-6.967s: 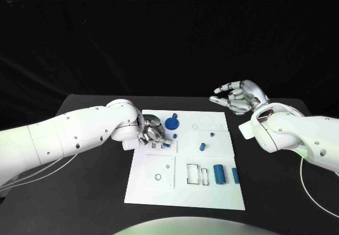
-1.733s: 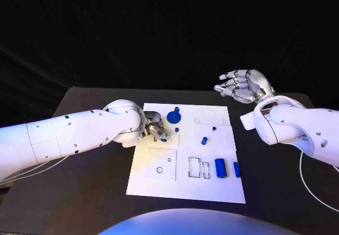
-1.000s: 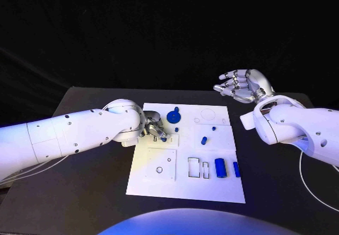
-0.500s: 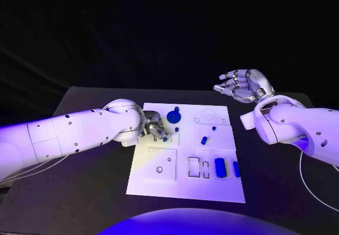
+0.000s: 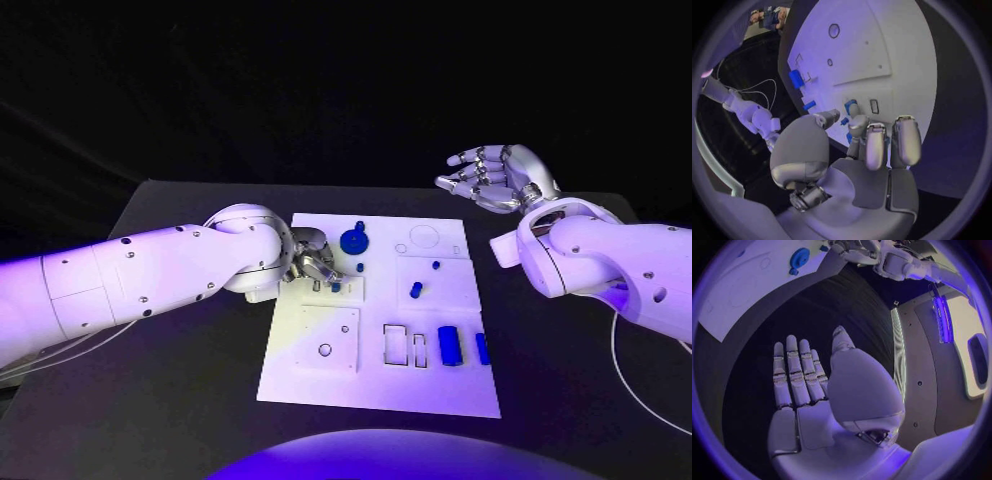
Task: Assemble the parts on the task board
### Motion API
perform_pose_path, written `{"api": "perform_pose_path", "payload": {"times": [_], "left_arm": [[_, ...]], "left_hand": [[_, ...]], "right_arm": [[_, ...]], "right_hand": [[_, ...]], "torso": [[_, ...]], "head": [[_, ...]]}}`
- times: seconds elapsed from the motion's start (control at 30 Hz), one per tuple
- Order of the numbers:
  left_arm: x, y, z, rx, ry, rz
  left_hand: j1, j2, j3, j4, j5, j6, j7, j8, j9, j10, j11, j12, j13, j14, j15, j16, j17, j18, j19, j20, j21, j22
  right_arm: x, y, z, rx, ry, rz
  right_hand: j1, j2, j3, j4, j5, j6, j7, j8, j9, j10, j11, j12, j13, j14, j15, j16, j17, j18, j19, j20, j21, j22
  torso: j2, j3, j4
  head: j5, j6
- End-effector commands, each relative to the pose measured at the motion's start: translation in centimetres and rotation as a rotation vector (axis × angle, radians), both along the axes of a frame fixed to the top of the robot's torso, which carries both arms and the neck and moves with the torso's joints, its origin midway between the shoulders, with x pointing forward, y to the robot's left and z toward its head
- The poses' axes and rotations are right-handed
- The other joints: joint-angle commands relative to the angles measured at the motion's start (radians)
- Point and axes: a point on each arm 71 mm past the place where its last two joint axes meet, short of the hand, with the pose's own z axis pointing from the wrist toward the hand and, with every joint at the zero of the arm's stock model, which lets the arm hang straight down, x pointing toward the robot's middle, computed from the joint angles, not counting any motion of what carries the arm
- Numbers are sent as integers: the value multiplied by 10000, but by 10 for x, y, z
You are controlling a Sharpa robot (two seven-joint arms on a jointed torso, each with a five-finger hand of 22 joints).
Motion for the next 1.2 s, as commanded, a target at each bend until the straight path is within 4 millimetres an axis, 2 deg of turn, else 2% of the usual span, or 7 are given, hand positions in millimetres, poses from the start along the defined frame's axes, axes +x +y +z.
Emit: {"api": "perform_pose_path", "payload": {"times": [0.03,0.33,0.47,0.5,0.7,0.87,1.2], "left_arm": [[0,1,9,-410,-81,201],[16,21,42,-628,-778,738],[24,30,48,-538,-926,967],[27,33,49,-483,-941,1022],[45,39,46,-31,-971,1220],[54,41,37,384,-724,1262],[64,43,26,917,-269,1197]], "left_hand": [[16,124,-185,2,-25,-505,192,-490,-225,-421,143,-311,-558,716,130,-2,1333,-123,-157,56,-116,-176],[208,151,-528,3,-27,-750,445,-1109,-615,-596,373,-362,-744,683,340,-38,1263,-88,-270,243,-202,-327],[292,161,-622,3,-25,-794,503,-1286,-738,-673,425,-401,-839,675,387,-44,1251,-78,-299,289,-225,-366],[359,187,-686,7,-22,-856,560,-1469,-867,-709,474,-412,-880,670,429,-48,1243,-74,-314,326,-237,-383],[393,206,-747,11,-24,-863,597,-1591,-967,-756,508,-437,-948,661,461,-57,1222,-68,-332,356,-251,-406],[400,208,-786,15,-27,-857,611,-1641,-1012,-780,523,-447,-970,648,476,-75,1187,-63,-349,371,-262,-428],[342,185,-962,26,-32,-784,630,-1710,-1097,-861,549,-479,-1036,615,505,-114,1116,-48,-403,405,-298,-493]], "right_arm": [[0,1,0,4,-88,120],[0,-1,-1,12,-63,75],[1,-1,-1,14,-51,60],[1,-1,-1,14,-49,55],[1,-1,-1,15,-25,61],[1,0,-2,17,-3,77],[1,0,-2,17,10,82]], "right_hand": [[-93,12,23,13,-4,65,580,48,-16,5,51,-54,-18,16,76,-47,-20,118,-107,-17,-63,-35],[-147,-8,47,11,-2,74,584,61,-54,7,56,-52,-23,37,91,-99,-75,121,-344,23,-65,-178],[-147,-8,47,11,-2,74,584,61,-54,7,56,-52,-23,37,91,-99,-75,121,-344,23,-65,-178],[-147,-8,47,11,-2,74,584,61,-54,7,56,-52,-23,37,91,-99,-75,121,-344,23,-65,-178],[-152,-8,49,12,-2,74,584,63,-57,7,57,-52,-23,35,93,-105,-80,122,-362,26,-64,-188],[-152,-8,49,12,-2,74,584,63,-57,7,57,-52,-23,35,93,-105,-80,122,-362,26,-64,-188],[-163,-5,54,14,-1,76,585,65,-62,7,58,-52,-23,33,96,-116,-89,123,-396,32,-62,-208]], "torso": [[-14,10,13],[1,11,2],[9,5,14],[11,2,14],[22,-8,28],[31,-23,8],[22,4,17]], "head": [[-31,85],[-21,212],[-14,218],[-11,221],[19,215],[38,201],[44,149]]}}
